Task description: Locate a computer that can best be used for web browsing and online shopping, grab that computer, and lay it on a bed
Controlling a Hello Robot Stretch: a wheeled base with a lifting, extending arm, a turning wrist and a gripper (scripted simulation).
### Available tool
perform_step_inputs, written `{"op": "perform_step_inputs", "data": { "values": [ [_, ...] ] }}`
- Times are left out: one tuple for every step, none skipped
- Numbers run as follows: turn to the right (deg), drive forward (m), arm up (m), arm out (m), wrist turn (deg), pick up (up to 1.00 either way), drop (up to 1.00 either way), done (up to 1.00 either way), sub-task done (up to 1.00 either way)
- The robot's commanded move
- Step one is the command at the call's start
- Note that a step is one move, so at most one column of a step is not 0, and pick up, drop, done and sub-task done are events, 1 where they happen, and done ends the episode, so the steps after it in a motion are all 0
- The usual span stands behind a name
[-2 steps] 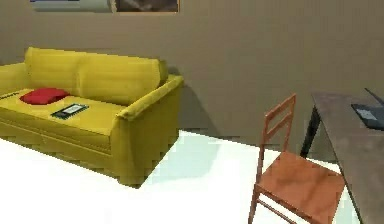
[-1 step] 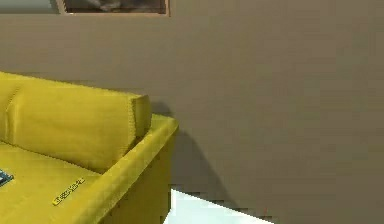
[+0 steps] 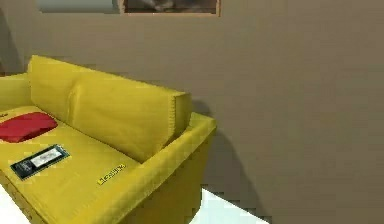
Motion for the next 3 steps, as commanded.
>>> {"op": "perform_step_inputs", "data": {
  "values": [
    [0.0,0.1,0.0,0.0,0.0,0.0,0.0,0.0,0.0],
    [24.0,0.0,0.0,0.0,0.0,0.0,0.0,0.0,0.0],
    [0.0,0.15,0.0,0.0,0.0,0.0,0.0,0.0,0.0]
  ]
}}
